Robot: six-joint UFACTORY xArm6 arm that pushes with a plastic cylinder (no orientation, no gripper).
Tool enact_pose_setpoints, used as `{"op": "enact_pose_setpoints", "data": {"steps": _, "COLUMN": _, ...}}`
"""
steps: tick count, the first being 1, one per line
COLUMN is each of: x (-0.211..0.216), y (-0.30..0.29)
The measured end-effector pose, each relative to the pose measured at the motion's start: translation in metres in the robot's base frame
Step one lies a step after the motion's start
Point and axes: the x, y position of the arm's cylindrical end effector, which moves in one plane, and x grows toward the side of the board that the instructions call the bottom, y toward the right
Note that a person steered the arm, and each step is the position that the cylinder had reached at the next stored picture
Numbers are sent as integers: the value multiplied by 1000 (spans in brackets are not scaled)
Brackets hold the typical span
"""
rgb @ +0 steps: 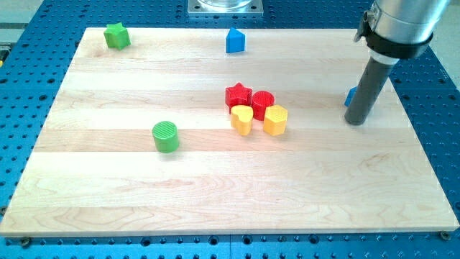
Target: Slide the blue cube at top right corner
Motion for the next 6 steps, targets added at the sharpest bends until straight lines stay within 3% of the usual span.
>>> {"op": "enact_pose_setpoints", "data": {"steps": 2, "x": -5, "y": 15}}
{"op": "enact_pose_setpoints", "data": {"steps": 3, "x": -33, "y": 25}}
{"op": "enact_pose_setpoints", "data": {"steps": 5, "x": -140, "y": 6}}
{"op": "enact_pose_setpoints", "data": {"steps": 6, "x": -165, "y": -7}}
